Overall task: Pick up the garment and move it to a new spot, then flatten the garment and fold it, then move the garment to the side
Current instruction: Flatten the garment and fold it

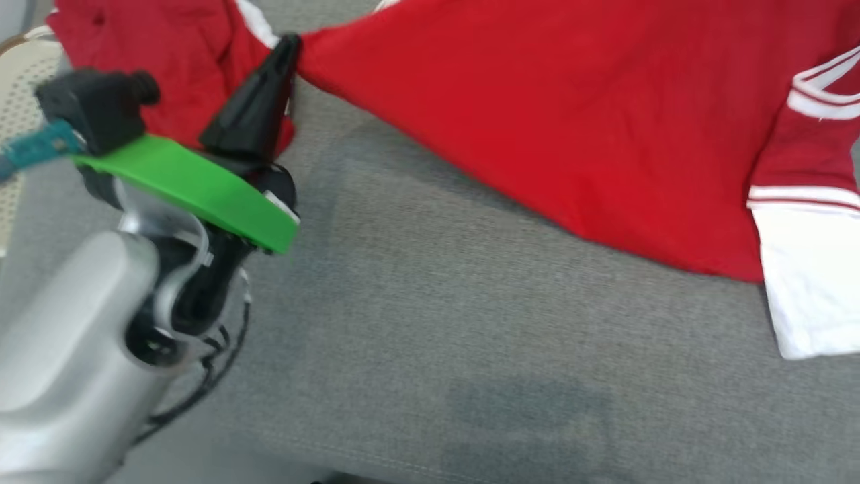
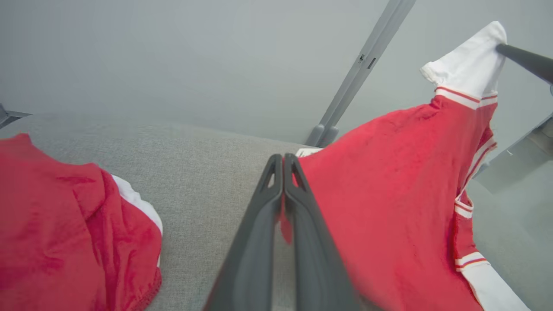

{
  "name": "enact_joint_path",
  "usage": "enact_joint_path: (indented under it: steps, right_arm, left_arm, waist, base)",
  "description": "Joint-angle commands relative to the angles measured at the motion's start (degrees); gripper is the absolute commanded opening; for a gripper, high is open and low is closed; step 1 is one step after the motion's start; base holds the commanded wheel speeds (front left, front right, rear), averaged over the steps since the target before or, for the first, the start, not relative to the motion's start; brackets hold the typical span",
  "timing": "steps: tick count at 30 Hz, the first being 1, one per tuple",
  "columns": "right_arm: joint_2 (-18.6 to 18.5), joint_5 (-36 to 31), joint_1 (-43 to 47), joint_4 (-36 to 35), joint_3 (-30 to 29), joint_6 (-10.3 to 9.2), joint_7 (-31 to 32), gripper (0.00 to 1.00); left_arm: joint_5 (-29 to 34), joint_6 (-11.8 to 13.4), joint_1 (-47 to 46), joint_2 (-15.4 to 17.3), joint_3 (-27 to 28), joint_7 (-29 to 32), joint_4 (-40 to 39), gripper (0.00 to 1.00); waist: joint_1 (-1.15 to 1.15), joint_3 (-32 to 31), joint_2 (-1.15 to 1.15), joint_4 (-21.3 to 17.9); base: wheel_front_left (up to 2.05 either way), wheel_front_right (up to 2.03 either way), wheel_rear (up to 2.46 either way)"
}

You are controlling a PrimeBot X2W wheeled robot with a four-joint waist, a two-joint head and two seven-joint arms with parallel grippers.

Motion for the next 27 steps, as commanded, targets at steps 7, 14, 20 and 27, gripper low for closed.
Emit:
enact_joint_path:
  steps: [7, 14, 20, 27]
  right_arm:
    - [5.94, -5.49, -7.30, 5.49, -6.16, -0.01, 0.33, 0.00]
    - [18.20, -19.05, -19.88, 19.28, -12.38, 0.00, -10.28, 0.00]
    - [26.37, -29.52, -30.68, 29.45, -19.77, 0.00, -22.14, 0.00]
    - [30.91, -34.71, -38.69, 34.19, -18.06, 0.00, -29.69, 0.00]
  left_arm:
    - [-1.24, 0.63, -14.91, 2.88, 3.20, 8.91, 2.04, 0.00]
    - [1.79, -2.05, -34.35, -0.52, 4.11, 10.96, 19.02, 0.00]
    - [8.20, -6.73, -49.31, -5.13, 2.86, 3.46, 33.43, 0.00]
    - [14.20, -12.63, -59.21, -10.31, 2.67, -13.47, 44.33, 0.00]
  waist:
    - [0.00, 3.22, 0.00, -7.53]
    - [0.00, 5.66, 0.00, -9.89]
    - [0.00, 7.33, 0.00, -9.99]
    - [0.00, 11.43, 0.00, -10.56]
  base:
    - [0.00, 0.00, 0.00]
    - [0.00, 0.00, 0.00]
    - [0.00, 0.00, 0.00]
    - [0.00, 0.00, 0.00]
